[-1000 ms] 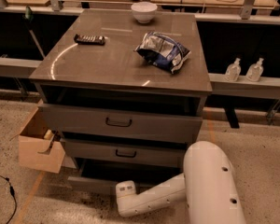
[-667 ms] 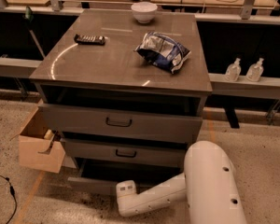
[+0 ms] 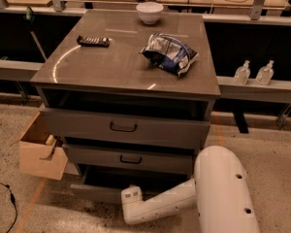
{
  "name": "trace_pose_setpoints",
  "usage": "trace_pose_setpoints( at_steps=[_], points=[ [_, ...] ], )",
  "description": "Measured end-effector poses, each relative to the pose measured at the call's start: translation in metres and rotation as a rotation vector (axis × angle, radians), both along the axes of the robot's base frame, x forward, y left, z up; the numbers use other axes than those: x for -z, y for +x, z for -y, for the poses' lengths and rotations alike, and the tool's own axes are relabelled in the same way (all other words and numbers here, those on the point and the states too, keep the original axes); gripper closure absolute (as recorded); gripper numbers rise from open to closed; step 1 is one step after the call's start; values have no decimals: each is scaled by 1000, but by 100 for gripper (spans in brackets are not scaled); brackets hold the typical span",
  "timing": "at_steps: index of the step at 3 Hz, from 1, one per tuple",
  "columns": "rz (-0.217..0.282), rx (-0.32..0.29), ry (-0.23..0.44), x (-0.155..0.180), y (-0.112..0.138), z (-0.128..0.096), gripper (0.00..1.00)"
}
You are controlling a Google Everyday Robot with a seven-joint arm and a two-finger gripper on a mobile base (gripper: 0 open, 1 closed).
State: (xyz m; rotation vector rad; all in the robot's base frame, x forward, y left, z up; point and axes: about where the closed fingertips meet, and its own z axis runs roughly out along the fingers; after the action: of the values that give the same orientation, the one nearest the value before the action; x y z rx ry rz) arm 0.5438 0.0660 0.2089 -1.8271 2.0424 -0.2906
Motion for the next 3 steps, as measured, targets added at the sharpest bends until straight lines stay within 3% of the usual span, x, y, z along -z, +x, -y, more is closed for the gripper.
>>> trace_pose_setpoints(
  at_steps=[1,2,3],
  points=[
    [-8,4,5,-3,-2,-1,44],
    [-25,3,12,-6,-6,-2,58],
    [-40,1,22,-9,-10,-5,56]
  ],
)
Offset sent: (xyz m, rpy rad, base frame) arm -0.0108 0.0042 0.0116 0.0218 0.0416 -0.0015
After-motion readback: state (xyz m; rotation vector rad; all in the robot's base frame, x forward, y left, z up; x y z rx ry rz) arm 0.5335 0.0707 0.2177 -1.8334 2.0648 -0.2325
